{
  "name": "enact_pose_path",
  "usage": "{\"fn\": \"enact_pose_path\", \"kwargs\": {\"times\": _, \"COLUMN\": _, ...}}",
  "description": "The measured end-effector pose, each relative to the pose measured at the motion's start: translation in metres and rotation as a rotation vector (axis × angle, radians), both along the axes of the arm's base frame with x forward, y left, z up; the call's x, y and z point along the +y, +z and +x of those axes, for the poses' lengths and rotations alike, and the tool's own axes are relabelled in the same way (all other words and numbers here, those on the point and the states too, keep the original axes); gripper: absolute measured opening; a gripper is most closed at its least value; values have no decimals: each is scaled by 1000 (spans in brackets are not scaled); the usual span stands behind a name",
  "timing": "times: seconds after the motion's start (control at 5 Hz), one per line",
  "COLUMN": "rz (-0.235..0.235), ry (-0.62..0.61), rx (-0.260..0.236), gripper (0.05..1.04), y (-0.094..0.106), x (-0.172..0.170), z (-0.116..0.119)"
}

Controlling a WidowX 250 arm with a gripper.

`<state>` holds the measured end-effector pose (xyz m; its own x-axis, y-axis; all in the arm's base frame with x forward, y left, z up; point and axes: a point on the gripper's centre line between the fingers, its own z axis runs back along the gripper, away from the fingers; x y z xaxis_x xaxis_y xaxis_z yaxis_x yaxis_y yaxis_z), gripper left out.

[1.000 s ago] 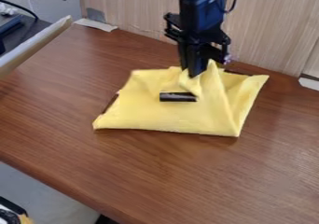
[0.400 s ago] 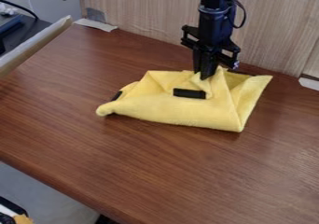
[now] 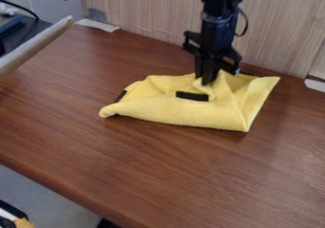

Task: Fold the cloth from bottom to top

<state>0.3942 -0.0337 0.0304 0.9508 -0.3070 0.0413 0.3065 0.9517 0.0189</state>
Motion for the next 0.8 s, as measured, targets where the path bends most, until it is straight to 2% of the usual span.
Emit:
{"fn": "enact_pose_path", "kwargs": {"times": 0.2, "rz": -5, "ry": -13, "rx": -36, "gripper": 56, "y": -4, "x": -1, "z": 3}}
{"fn": "enact_pose_path", "kwargs": {"times": 0.4, "rz": -34, "ry": -40, "rx": -33, "gripper": 71, "y": -15, "x": -6, "z": 5}}
{"fn": "enact_pose_path", "kwargs": {"times": 0.6, "rz": -26, "ry": -42, "rx": -23, "gripper": 210, "y": -14, "x": -5, "z": 4}}
{"fn": "enact_pose_path", "kwargs": {"times": 0.8, "rz": 33, "ry": -51, "rx": 5, "gripper": 451, "y": -13, "x": -5, "z": -2}}
